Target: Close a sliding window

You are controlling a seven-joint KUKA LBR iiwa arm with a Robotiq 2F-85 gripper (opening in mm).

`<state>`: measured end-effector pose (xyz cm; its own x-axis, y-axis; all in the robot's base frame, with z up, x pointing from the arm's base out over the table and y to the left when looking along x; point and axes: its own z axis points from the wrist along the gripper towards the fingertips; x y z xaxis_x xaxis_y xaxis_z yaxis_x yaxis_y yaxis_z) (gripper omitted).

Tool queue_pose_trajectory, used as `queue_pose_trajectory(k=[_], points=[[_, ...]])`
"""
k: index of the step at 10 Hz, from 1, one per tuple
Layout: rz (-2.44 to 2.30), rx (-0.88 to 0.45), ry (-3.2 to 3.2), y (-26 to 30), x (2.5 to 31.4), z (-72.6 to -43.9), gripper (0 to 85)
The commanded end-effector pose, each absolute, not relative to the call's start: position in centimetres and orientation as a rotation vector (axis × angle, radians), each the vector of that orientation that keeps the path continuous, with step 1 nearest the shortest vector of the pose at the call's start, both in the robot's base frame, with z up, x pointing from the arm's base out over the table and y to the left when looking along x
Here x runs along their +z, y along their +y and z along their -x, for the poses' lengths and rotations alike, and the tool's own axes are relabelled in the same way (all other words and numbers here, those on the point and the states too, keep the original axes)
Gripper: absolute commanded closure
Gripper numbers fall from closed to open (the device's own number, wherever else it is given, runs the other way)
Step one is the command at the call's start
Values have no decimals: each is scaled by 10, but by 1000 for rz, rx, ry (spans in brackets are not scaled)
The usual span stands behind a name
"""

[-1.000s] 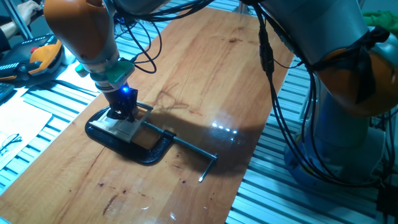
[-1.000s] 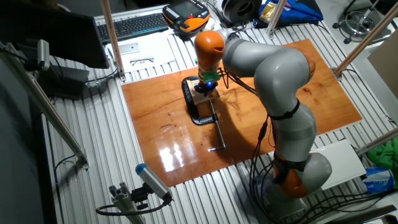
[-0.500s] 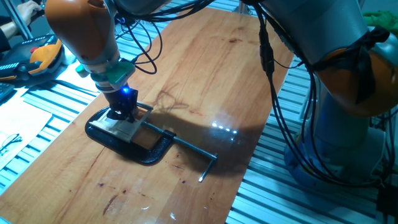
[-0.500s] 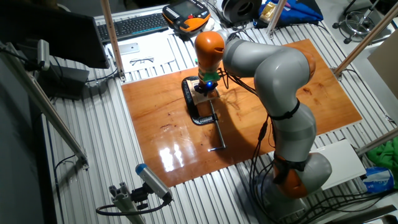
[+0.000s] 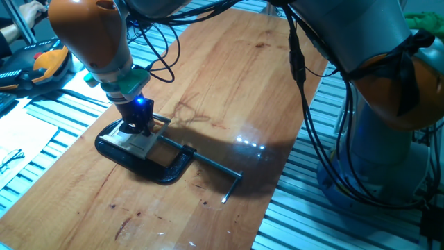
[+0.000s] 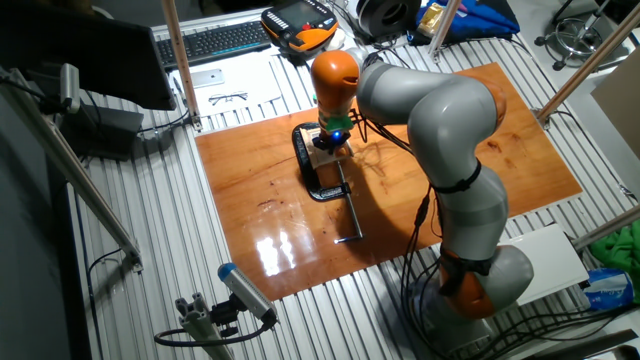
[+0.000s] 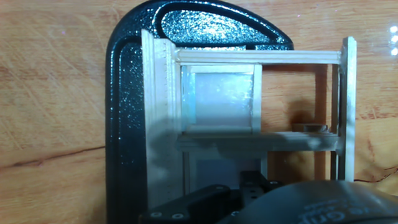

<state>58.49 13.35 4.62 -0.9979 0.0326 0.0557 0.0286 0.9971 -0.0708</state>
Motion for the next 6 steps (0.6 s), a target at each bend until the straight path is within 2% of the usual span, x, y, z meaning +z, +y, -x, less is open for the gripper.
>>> queue_pose_trajectory(k=[1,6], points=[[45,108,-3081,133,46,-585,850],[43,112,-3081,132,46,-585,850]])
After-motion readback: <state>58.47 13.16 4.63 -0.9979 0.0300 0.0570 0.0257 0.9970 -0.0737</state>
